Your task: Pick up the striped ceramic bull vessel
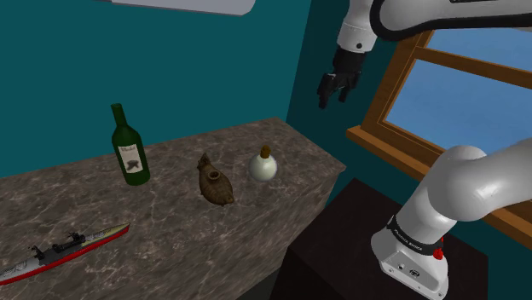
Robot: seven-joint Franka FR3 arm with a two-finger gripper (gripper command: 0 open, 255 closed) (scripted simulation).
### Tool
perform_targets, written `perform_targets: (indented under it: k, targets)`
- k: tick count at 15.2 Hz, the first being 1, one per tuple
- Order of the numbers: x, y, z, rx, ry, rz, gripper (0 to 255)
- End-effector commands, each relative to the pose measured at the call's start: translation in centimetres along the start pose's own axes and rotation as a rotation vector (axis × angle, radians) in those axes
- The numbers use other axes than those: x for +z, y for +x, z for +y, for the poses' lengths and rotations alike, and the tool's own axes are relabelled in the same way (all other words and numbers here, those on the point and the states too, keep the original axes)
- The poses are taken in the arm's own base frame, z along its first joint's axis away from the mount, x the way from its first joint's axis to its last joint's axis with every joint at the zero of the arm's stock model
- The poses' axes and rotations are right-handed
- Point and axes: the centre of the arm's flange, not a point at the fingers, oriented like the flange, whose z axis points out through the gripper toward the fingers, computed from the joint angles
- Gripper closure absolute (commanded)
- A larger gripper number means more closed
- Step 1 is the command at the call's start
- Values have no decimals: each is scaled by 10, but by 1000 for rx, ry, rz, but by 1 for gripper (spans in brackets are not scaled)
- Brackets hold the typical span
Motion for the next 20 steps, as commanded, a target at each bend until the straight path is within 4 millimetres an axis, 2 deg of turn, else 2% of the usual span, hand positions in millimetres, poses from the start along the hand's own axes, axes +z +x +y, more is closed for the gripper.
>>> perform_targets:
  k: [1, 20]
  targets:
    - [18, 12, -19, 1, 1, -3, 0]
    - [165, 120, -194, 7, 3, -36, 0]
